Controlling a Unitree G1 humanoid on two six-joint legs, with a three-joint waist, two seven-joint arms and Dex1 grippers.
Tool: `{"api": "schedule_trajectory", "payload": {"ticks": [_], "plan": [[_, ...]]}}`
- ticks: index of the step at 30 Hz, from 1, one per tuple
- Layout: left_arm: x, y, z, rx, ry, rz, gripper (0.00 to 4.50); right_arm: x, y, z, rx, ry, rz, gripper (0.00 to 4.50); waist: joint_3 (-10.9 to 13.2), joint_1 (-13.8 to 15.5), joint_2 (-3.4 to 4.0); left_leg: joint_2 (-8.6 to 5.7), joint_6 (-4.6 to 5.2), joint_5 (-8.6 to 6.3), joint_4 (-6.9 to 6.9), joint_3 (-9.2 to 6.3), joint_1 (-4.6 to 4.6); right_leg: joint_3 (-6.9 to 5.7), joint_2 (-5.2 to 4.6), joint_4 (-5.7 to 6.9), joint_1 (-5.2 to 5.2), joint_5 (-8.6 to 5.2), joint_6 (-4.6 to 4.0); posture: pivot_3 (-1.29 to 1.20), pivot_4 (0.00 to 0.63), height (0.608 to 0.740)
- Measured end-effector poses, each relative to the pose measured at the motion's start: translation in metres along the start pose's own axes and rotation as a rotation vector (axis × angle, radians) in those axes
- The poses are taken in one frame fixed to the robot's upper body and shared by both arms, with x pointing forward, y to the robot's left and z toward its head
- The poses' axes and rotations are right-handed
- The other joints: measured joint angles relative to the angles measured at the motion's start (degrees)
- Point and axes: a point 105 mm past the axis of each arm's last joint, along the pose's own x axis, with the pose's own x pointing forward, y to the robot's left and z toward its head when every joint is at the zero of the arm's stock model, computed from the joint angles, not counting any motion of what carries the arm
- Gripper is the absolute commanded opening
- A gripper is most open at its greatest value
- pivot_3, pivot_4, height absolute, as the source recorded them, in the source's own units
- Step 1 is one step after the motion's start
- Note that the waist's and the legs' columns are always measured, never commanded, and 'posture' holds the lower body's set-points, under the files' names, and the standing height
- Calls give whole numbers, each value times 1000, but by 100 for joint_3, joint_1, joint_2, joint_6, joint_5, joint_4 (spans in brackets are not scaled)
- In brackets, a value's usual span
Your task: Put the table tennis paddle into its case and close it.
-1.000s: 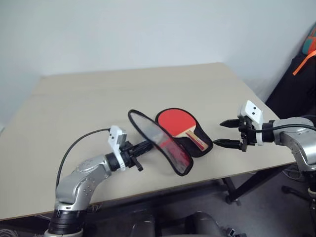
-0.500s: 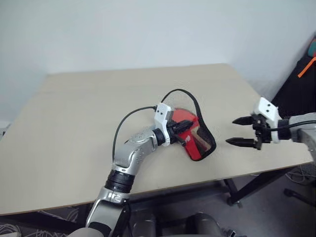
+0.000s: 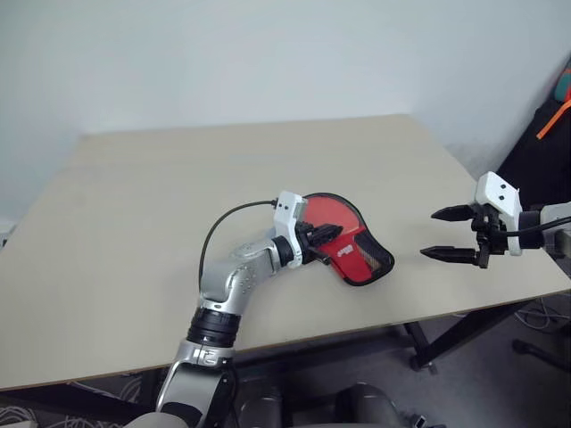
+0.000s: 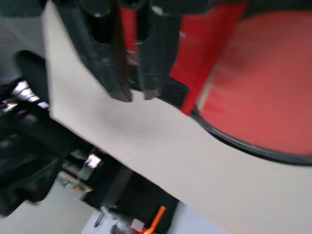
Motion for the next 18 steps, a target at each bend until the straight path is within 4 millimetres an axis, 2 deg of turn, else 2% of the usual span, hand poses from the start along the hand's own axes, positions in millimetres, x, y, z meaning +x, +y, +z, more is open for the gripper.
{"api": "schedule_trajectory", "payload": {"ticks": [6,18], "plan": [[-11,2,-24,-116,63,0,3435,10,6,4,2,-25,19,4500,0,9,-1,-3,-2,-1,5,-4,-1,-3,-2,1,4,0,0,0,0,706],[-7,-1,-48,-209,135,30,3435,20,19,1,38,-29,41,4500,0,27,-1,-2,-1,-1,10,-8,-3,-4,-2,2,5,0,-1,0,0,706]]}}
